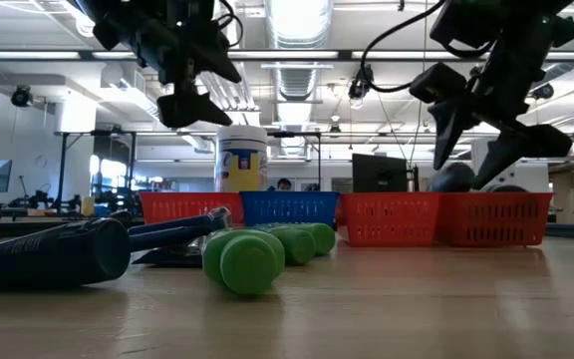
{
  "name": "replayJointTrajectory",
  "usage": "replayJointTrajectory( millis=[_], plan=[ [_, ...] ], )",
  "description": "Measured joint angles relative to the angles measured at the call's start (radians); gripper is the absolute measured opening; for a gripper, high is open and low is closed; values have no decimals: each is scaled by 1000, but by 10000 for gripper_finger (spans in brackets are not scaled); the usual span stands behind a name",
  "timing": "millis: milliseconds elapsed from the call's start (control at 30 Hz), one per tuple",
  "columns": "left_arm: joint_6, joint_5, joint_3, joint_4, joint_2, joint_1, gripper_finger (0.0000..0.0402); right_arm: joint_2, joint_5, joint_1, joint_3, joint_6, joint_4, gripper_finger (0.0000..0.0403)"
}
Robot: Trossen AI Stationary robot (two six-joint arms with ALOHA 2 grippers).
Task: Pick & Place Travel size toiletries
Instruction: Put the top razor into the left red bin
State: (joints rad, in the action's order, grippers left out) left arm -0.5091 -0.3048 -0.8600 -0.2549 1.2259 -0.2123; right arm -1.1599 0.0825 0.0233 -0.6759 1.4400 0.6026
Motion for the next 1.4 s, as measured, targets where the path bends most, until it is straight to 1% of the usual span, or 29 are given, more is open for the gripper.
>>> replayJointTrajectory(
  millis=[133, 233, 333, 433, 567, 667, 767, 867, 1000, 1167, 1300, 1400],
  plan=[
    [4, -1, 0, -1, 0, 0, 323, 1, -1, 4, -5, -4, 3, 280],
    [20, -29, 0, -16, 0, 0, 322, 8, -5, 3, -15, -5, 17, 289],
    [62, -62, 0, -90, 0, 6, 319, 16, -36, 1, -40, -37, 55, 298],
    [121, -65, 0, -197, 0, 27, 319, 23, -74, -6, -81, -93, 102, 306],
    [206, -45, 0, -332, 0, 85, 318, 25, -84, -30, -136, -176, 128, 317],
    [261, 29, 1, -386, 0, 157, 318, 25, -84, -53, -175, -232, 125, 326],
    [359, 103, 19, -367, 0, 250, 316, 25, -83, -80, -200, -302, 125, 333],
    [460, 171, 54, -300, 7, 343, 312, 25, -83, -93, -209, -336, 125, 339],
    [505, 264, 106, -185, 47, 426, 300, 25, -79, -96, -201, -338, 122, 339],
    [486, 279, 130, -62, 124, 461, 266, 25, -81, -100, -181, -327, 127, 326],
    [474, 268, 110, -22, 194, 473, 238, 25, -82, -106, -180, -320, 126, 313],
    [475, 265, 96, -19, 250, 474, 225, 25, -83, -106, -180, -321, 126, 304]
  ],
)
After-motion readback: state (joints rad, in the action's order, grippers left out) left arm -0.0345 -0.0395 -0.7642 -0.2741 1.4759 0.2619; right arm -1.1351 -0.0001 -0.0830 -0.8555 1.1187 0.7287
